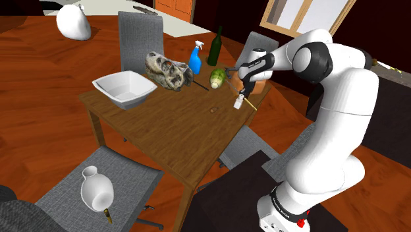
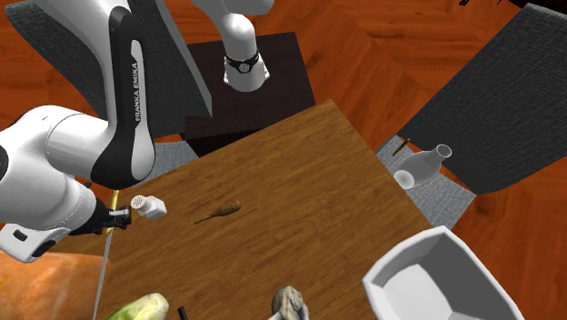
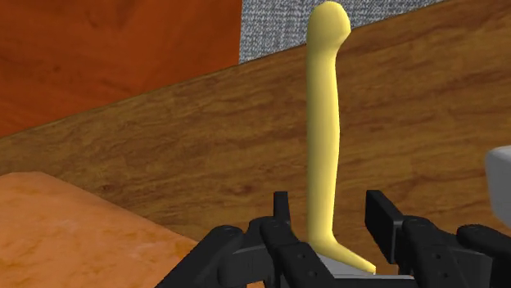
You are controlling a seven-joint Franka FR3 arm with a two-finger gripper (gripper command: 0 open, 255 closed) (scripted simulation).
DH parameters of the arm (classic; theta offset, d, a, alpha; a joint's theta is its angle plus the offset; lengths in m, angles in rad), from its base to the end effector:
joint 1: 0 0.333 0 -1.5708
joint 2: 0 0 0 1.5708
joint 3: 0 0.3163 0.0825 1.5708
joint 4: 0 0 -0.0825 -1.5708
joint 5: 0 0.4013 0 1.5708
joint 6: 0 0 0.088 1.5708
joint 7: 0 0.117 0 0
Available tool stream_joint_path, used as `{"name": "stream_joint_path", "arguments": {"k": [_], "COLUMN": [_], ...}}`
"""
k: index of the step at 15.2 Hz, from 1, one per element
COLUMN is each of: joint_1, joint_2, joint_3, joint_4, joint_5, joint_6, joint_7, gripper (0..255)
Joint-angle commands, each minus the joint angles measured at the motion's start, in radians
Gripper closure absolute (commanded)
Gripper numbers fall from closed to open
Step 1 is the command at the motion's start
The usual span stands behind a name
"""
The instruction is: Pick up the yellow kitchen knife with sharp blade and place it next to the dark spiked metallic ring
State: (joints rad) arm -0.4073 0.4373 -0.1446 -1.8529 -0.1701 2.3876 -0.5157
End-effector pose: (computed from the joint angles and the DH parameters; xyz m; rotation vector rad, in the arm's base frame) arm 0.5671 -0.3459 0.2774 2.9304 0.1449 -0.0117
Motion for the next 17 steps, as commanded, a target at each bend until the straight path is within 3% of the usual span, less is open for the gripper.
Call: {"name": "stream_joint_path", "arguments": {"k": [1, 5, 9, 17], "joint_1": [0.003, 0.002, 0.017, 0.017], "joint_2": [0.003, 0.007, -0.076, -0.076], "joint_3": [0.003, 0.003, 0.006, 0.006], "joint_4": [-0.005, -0.001, 0.01, 0.01], "joint_5": [0.001, 0.002, 0.0, 0.0], "joint_6": [0.0, -0.001, -0.096, -0.096], "joint_7": [0.001, -0.001, 0.001, 0.001], "gripper": [0, 0, 0, 0]}}
